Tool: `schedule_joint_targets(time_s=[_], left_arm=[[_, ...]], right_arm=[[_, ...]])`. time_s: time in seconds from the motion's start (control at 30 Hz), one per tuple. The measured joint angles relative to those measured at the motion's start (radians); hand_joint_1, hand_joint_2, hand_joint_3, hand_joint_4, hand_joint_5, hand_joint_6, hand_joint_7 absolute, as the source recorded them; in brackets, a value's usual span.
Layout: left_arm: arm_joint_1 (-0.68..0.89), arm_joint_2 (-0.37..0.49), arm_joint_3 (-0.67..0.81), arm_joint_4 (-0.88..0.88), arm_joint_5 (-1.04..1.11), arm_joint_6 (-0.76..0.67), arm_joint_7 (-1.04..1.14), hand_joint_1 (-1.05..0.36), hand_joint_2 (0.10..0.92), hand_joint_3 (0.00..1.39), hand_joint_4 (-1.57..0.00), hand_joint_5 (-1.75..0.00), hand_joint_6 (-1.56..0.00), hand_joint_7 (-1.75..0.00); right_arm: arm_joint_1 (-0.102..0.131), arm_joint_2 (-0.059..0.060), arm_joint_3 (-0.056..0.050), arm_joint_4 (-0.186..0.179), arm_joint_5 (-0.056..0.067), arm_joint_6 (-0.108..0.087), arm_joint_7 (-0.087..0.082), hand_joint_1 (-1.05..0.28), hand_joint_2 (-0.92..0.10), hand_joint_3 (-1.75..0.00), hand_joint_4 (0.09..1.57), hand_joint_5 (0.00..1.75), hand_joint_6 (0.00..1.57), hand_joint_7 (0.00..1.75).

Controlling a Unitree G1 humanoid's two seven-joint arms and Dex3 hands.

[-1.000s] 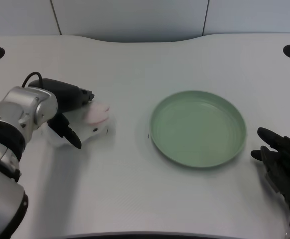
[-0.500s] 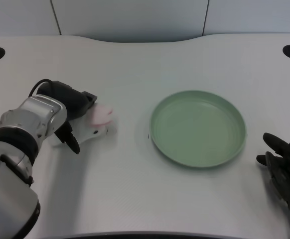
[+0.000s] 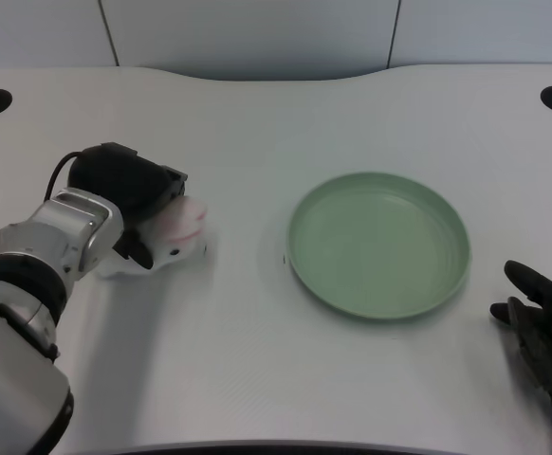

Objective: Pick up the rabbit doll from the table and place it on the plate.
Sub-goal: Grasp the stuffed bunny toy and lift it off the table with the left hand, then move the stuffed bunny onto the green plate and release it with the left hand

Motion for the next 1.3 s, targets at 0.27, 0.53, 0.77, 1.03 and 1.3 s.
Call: schedule_joint_targets(time_s=[0.27, 0.53, 0.77, 1.03, 1.3], left_arm=[[0.000, 0.002, -0.014, 0.005, 0.007, 0.019, 0.009, -0.36, 0.748, 0.01, -0.80, -1.62, -0.89, -0.72], [0.000, 0.003, 0.054, 0.014, -0.060, 0.045, -0.016, -0.26, 0.870, 0.13, -0.52, -1.04, -0.67, -0.52], [-0.005, 0.016, 0.151, 0.009, -0.152, 0.003, -0.073, -0.21, 0.384, 1.00, -0.58, -1.58, -0.61, -1.53], [-0.096, 0.036, 0.336, -0.033, -0.330, -0.098, -0.134, -0.12, 0.362, 1.02, -0.91, -1.75, -0.74, -1.75], [-0.149, 0.019, 0.406, -0.050, -0.399, -0.139, -0.169, -0.15, 0.390, 0.89, -0.93, -1.75, -0.78, -1.75]], right_arm=[[0.016, 0.002, 0.001, -0.013, -0.004, -0.014, -0.012, -0.27, -0.92, -0.28, 0.71, 0.82, 0.91, 0.01], [0.016, 0.002, -0.001, -0.011, 0.000, -0.014, -0.004, -0.27, -0.92, -0.28, 0.70, 0.83, 0.91, 0.01], [0.003, 0.004, -0.001, -0.009, -0.001, -0.009, -0.011, -0.26, -0.92, -0.27, 0.72, 0.83, 0.92, 0.02], [-0.023, 0.005, 0.005, 0.000, -0.006, 0.024, -0.018, -0.26, -0.92, -0.31, 0.71, 0.82, 0.91, 0.01], [-0.033, 0.004, 0.010, 0.015, -0.006, 0.026, -0.033, -0.24, -0.92, -0.30, 0.73, 0.78, 0.92, 0.01]])
